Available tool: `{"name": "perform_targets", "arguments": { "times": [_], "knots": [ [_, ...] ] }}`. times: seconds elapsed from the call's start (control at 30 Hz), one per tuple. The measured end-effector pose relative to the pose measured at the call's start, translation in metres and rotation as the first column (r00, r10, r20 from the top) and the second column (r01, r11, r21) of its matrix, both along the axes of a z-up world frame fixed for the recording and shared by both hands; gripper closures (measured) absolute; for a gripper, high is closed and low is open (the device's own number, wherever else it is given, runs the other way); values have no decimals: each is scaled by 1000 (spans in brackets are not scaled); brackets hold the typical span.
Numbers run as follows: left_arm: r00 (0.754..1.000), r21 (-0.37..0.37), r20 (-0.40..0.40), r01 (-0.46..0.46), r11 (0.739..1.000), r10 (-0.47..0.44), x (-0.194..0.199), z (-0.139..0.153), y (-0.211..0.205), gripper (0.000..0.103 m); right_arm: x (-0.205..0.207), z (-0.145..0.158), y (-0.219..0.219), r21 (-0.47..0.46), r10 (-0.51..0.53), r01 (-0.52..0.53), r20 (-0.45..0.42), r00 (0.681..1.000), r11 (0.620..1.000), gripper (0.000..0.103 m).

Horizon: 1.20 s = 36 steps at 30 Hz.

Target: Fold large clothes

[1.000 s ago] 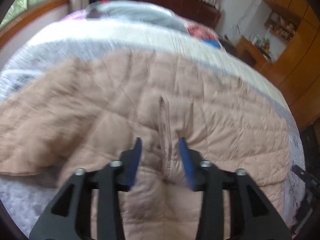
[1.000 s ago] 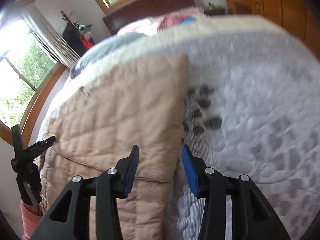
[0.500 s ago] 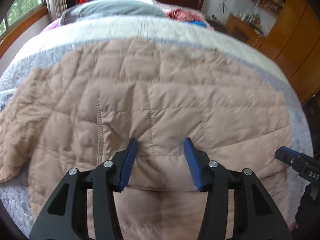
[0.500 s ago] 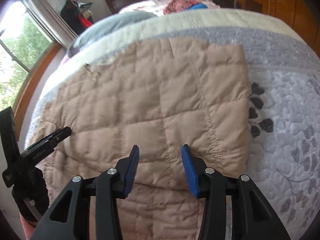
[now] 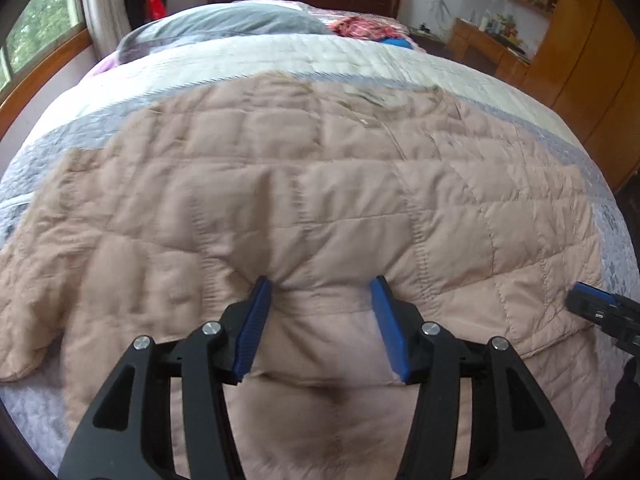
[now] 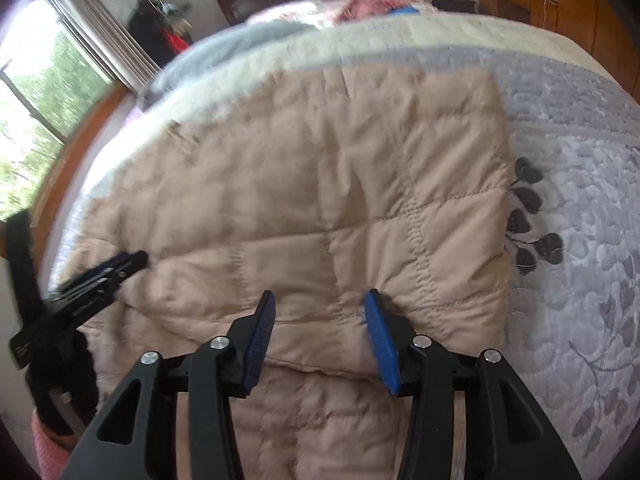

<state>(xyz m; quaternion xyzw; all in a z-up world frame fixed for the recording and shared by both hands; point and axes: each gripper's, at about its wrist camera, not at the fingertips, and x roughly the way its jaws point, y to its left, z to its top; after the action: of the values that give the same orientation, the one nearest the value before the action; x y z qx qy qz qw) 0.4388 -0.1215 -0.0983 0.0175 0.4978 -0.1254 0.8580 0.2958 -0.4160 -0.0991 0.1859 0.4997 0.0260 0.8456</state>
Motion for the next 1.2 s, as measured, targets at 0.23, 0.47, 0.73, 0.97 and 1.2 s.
{"name": "perform_targets", "arguments": {
  "times": [0.23,0.47,0.73,0.97,1.2],
  "knots": [
    [991,-103,74,-106,989,114,-41,47,97,30,-57,30,-19,-55,-9,12,47,999,998,44],
    [923,-77,34,-381,922,384,-87,38,235,27,-94,18,-26,-81,-11,12,17,1000,997,44],
    [701,-64,-25,-713,698,713,-128,10,398,27,-103,12,1,-121,73,-73,0,997,990,42],
    [604,-174,-114,-794,583,789,-108,-6,465,28,-105,-3,3,-126,74,-77,-31,997,989,42],
    [553,-173,-96,-828,533,828,-92,-15,482,48,-103,-12,0,-115,70,-74,-39,997,991,42]
  ]
}}
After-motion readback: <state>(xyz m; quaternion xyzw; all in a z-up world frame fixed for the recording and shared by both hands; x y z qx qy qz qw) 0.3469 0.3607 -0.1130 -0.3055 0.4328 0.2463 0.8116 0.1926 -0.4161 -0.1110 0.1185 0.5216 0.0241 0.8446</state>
